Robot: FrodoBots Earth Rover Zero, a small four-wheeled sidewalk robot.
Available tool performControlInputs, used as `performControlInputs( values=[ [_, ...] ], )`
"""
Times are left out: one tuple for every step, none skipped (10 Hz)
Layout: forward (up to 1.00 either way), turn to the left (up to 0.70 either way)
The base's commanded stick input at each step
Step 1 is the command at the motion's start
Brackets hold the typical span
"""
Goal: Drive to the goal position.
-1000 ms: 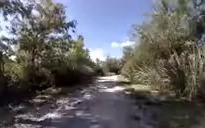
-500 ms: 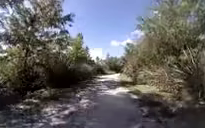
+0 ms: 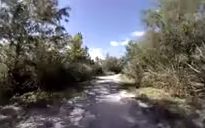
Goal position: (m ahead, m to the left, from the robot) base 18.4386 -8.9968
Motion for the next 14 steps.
performControlInputs(
  values=[
    [0.85, 0.00],
    [0.85, 0.00],
    [0.85, 0.00],
    [0.85, 0.00],
    [0.85, 0.00],
    [0.85, 0.00],
    [0.85, 0.00],
    [0.85, 0.00],
    [0.85, 0.00],
    [0.85, 0.00],
    [0.85, 0.00],
    [0.85, 0.00],
    [0.85, 0.00],
    [0.85, 0.00]
  ],
)
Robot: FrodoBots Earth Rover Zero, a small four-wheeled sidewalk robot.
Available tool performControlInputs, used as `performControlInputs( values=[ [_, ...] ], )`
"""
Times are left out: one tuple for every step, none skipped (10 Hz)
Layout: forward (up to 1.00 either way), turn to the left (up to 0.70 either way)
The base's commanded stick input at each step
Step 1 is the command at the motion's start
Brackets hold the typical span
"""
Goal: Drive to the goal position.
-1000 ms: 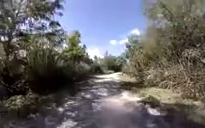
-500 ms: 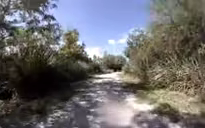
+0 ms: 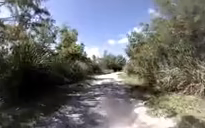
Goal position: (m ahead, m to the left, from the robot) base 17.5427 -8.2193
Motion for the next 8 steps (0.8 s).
performControlInputs(
  values=[
    [0.85, 0.00],
    [0.85, 0.00],
    [0.85, 0.00],
    [0.85, 0.00],
    [0.85, 0.00],
    [0.85, 0.00],
    [0.85, 0.00],
    [0.85, 0.00]
  ],
)
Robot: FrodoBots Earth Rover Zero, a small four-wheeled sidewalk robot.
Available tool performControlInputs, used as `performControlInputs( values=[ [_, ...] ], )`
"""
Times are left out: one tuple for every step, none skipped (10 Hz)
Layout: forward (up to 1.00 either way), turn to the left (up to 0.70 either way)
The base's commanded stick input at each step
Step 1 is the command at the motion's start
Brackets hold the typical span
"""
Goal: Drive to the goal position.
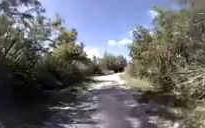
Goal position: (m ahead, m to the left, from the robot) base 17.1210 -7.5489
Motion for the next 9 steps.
performControlInputs(
  values=[
    [0.85, 0.00],
    [0.85, 0.00],
    [0.85, 0.00],
    [0.85, 0.00],
    [0.85, 0.00],
    [0.85, 0.00],
    [0.85, 0.00],
    [0.85, 0.00],
    [0.85, -0.18]
  ],
)
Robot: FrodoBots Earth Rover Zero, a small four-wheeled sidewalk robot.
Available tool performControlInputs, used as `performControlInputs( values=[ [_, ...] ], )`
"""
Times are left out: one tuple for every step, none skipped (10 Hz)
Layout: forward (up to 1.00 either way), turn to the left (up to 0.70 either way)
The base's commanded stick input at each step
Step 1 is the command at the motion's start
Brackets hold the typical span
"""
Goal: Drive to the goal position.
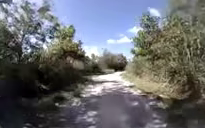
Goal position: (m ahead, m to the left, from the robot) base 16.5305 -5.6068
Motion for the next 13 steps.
performControlInputs(
  values=[
    [0.85, -0.26],
    [0.85, 0.00],
    [0.85, 0.00],
    [0.85, 0.00],
    [0.85, 0.00],
    [0.85, 0.00],
    [0.85, 0.00],
    [0.85, 0.00],
    [0.85, 0.00],
    [0.85, 0.00],
    [0.85, 0.00],
    [0.85, 0.00],
    [0.85, 0.00]
  ],
)
